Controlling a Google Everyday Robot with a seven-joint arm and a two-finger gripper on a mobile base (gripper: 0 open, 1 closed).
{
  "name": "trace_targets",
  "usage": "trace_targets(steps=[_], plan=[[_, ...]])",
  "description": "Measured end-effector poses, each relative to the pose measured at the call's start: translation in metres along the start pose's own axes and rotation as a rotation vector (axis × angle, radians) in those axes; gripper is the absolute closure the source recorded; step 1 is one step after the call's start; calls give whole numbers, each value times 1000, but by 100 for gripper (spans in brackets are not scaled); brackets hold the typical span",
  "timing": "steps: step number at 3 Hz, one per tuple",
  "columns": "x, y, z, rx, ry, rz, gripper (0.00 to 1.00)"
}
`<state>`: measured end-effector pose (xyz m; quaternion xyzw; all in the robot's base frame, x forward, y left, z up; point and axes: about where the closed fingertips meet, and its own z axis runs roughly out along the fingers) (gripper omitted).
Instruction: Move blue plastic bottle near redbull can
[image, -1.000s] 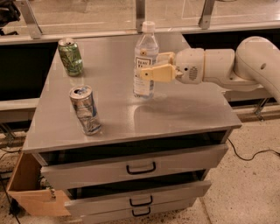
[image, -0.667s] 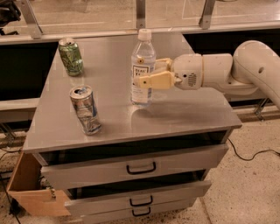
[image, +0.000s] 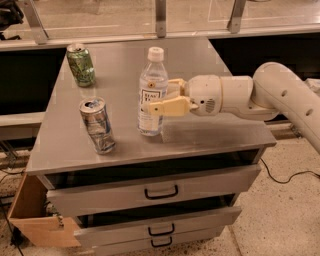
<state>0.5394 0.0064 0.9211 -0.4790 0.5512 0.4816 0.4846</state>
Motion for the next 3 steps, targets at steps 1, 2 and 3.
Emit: trace_targets(steps=[1,2,3], plan=[[3,7,13,-34,-23,-40,100],[5,11,26,-63,-41,-60,82],[8,16,34,-94,-46,-63,59]])
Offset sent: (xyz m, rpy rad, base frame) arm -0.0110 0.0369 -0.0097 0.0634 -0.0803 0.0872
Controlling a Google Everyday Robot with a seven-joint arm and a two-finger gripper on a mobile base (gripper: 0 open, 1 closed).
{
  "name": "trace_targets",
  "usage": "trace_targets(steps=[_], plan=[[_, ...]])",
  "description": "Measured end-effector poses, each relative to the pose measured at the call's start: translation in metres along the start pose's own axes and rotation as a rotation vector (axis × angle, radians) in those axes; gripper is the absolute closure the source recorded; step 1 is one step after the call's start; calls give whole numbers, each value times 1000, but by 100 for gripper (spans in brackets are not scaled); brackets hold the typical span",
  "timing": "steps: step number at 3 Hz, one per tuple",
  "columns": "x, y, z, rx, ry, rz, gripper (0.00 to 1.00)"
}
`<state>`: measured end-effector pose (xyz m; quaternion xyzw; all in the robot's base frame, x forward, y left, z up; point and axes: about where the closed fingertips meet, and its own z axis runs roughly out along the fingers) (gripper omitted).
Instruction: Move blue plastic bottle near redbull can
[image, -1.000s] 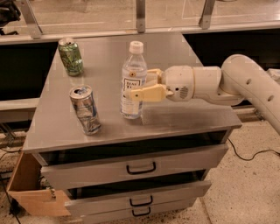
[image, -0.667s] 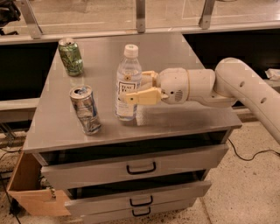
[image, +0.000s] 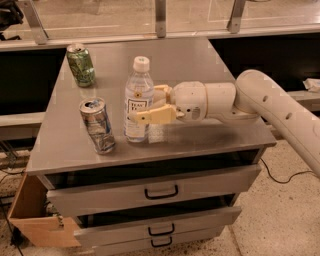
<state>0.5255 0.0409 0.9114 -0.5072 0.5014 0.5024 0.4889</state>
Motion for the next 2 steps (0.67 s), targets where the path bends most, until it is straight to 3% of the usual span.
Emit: trace_targets(steps=[2], plan=[[6,8,8,-35,-9,5,12]])
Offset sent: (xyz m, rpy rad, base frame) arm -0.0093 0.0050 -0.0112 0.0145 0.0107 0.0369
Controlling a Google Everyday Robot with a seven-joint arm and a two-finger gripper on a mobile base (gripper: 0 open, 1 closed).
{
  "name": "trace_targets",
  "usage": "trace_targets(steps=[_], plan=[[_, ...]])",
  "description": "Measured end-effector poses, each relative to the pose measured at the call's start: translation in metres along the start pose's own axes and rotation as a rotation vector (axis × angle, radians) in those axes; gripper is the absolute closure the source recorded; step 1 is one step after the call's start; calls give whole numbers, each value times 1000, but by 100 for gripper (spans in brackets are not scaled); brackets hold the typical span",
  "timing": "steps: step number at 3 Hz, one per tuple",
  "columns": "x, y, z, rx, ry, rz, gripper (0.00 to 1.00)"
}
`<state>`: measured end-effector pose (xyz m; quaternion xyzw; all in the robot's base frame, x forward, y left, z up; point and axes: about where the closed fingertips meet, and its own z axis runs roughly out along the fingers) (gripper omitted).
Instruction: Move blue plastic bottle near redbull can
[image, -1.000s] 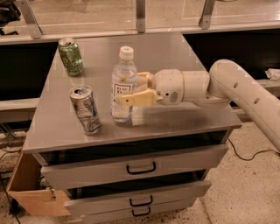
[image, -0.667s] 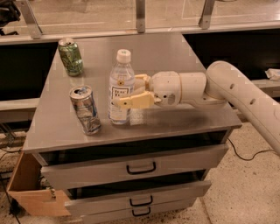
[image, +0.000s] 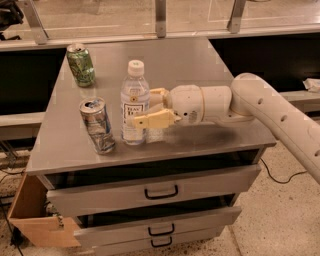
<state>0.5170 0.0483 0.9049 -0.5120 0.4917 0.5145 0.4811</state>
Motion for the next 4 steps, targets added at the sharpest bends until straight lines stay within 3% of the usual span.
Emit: trace_targets(steps=[1,3,4], plan=[[2,2,2,-8,-1,1,0],[-2,2,-3,-1,15,-15,0],[-23,-13,-34,43,67,-66,0]])
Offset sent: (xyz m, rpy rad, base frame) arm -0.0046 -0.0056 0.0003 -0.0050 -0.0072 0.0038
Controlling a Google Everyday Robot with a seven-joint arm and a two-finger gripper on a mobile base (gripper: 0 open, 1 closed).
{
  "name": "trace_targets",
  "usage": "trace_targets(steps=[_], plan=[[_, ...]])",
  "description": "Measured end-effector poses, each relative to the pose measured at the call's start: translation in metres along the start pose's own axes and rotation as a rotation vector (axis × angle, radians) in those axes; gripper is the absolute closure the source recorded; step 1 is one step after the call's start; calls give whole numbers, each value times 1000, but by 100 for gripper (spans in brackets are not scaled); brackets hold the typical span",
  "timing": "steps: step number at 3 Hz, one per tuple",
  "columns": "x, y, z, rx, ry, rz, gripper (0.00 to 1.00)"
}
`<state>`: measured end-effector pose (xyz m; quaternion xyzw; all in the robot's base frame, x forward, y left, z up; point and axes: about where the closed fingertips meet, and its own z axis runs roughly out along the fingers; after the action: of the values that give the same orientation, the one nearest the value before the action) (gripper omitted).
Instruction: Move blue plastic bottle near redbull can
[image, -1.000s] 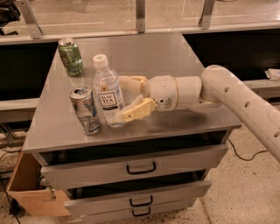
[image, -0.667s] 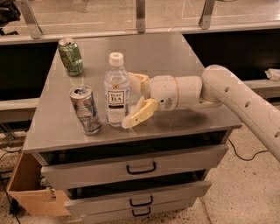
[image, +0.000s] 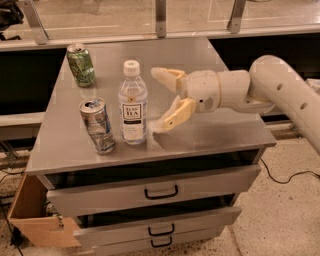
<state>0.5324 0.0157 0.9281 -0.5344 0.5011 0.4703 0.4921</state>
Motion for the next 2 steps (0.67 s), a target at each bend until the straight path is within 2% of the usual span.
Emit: trace_targets(steps=[1,2], plan=[[-21,-32,-60,80,56,-52,0],[-23,-72,-113,146,97,-77,0]])
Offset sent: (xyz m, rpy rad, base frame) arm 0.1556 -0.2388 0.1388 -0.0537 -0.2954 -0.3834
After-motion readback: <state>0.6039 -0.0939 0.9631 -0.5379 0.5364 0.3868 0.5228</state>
